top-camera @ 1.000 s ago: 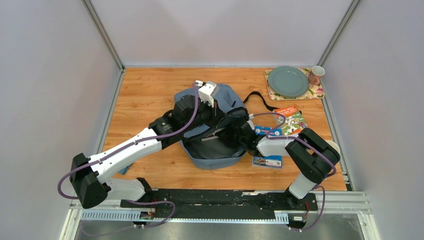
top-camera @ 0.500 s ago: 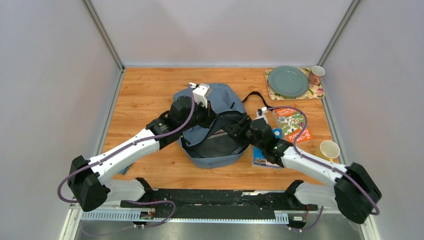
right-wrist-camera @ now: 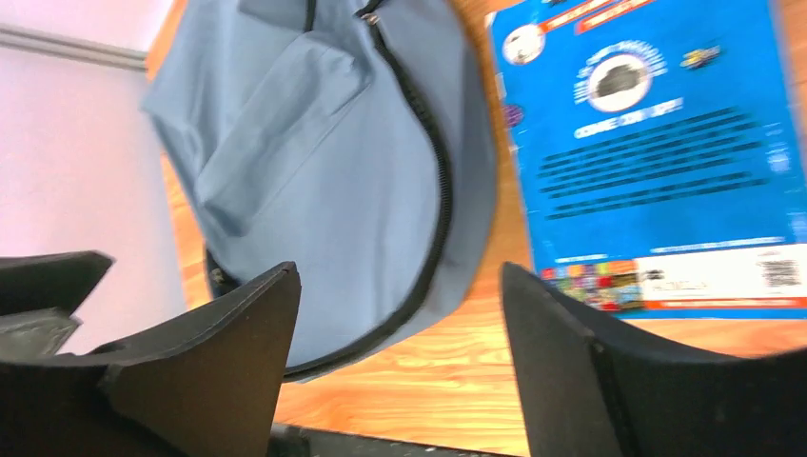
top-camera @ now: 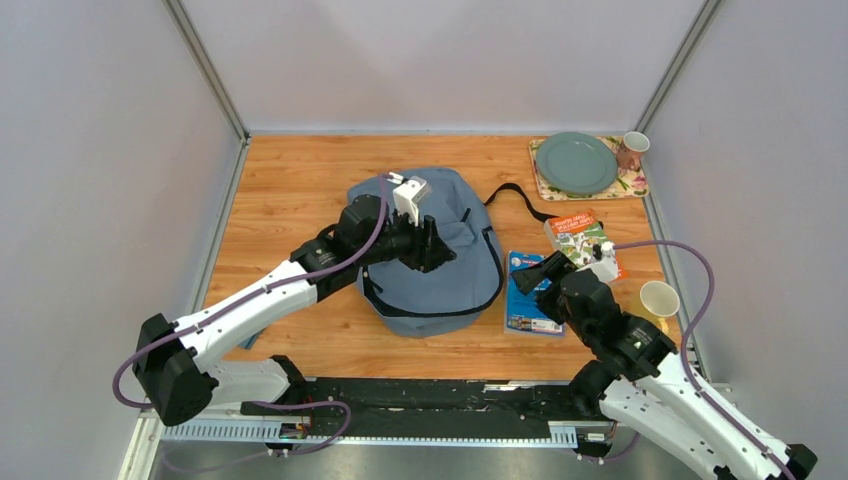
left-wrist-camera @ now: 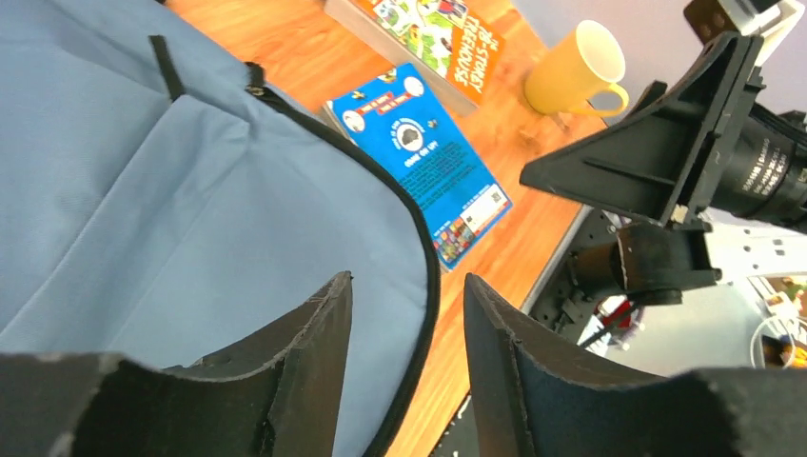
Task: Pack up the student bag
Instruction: Place the book in the student bag, then pick up the book from the center of the board.
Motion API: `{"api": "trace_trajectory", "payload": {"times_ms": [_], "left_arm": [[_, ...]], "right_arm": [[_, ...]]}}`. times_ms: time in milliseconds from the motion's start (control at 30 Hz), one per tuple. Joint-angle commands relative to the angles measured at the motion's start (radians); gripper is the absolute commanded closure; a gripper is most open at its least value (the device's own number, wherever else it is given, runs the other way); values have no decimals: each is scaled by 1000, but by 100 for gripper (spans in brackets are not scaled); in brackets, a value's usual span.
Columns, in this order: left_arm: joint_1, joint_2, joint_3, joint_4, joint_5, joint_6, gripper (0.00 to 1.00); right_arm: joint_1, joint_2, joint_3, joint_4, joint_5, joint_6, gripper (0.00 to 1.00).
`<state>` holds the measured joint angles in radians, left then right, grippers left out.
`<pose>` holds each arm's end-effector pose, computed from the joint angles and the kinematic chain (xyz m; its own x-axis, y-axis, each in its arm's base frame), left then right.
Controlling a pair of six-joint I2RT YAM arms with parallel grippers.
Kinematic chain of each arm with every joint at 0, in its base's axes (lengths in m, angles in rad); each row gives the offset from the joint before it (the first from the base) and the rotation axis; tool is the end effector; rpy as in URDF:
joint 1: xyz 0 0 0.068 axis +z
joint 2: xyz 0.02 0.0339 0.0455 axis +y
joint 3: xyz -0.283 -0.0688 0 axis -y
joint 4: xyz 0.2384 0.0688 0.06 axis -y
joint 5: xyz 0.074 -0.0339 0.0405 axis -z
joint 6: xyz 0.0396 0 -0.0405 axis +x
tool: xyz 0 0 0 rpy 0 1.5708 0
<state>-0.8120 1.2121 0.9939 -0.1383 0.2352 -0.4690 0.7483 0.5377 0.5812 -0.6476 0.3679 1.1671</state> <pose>0.1803 -0.2036 0.3462 -0.6011 -0.0049 -0.7992 0.6550 0.5700 -0.4961 0.0858 0.0602 0.2657 -0.5479 0.6622 -0.5112 0.2186 0.7031 0.6766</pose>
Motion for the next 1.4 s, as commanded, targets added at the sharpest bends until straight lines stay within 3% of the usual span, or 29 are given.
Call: {"api": "trace_trajectory", "payload": {"times_ms": [0, 100, 200, 533, 633, 900, 1100, 1367], "left_arm": [[-3, -16, 20, 38, 92, -17, 41], [-4, 18, 41, 58, 113, -23, 38], [-50, 90, 83, 72, 128, -23, 36], [-217, 417, 301, 72, 110, -6, 34], [-231, 515, 331, 101, 119, -74, 34], [-246, 717, 384, 92, 35, -154, 34], [-250, 764, 374, 49, -83, -158, 34], [-251, 839, 377, 49, -54, -175, 34]], "right_arm": [[-6, -7, 84, -210, 155, -98, 16], [-32, 71, 126, -276, 175, -130, 6], [-113, 155, 158, -317, 152, -171, 3], [-570, 206, 71, -179, -229, -346, 2], [-660, 212, 33, -143, -315, -377, 3], [-713, 269, -29, -69, -414, -414, 5], [-718, 281, -58, -32, -438, -431, 5], [-719, 335, -89, 25, -455, -437, 5]]}}
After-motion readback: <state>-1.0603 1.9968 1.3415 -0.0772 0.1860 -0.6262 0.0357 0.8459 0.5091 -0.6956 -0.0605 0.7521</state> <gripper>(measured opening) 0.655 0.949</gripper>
